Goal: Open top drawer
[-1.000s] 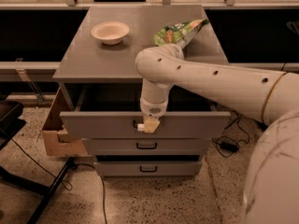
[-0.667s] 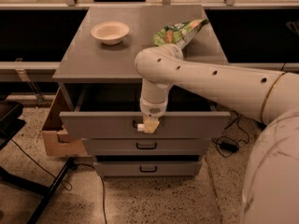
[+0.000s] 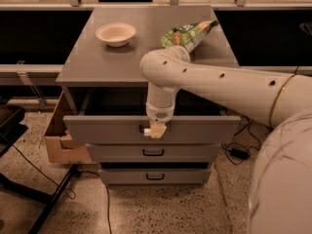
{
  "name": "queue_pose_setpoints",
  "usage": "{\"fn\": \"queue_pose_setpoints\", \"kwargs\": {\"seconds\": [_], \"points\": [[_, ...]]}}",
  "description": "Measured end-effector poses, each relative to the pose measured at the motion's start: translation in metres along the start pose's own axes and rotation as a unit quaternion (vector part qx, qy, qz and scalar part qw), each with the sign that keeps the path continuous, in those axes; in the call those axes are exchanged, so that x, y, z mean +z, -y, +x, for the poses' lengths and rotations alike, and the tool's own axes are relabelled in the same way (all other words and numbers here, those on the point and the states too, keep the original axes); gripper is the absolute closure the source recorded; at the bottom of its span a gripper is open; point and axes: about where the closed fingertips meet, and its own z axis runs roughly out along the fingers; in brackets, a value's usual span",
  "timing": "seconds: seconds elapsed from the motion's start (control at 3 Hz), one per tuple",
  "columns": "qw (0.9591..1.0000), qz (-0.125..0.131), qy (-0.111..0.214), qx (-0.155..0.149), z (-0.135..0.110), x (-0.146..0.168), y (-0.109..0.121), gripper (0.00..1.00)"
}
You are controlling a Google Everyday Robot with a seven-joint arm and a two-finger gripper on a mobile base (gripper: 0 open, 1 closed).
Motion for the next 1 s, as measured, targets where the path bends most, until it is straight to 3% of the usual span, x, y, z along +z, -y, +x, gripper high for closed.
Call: {"fn": "queue_pose_setpoints", "kwargs": {"seconds": [1.0], "points": [[0.9999,-0.009,-0.005,0.006,0.005,-0.002,-0.017,1.0]]}}
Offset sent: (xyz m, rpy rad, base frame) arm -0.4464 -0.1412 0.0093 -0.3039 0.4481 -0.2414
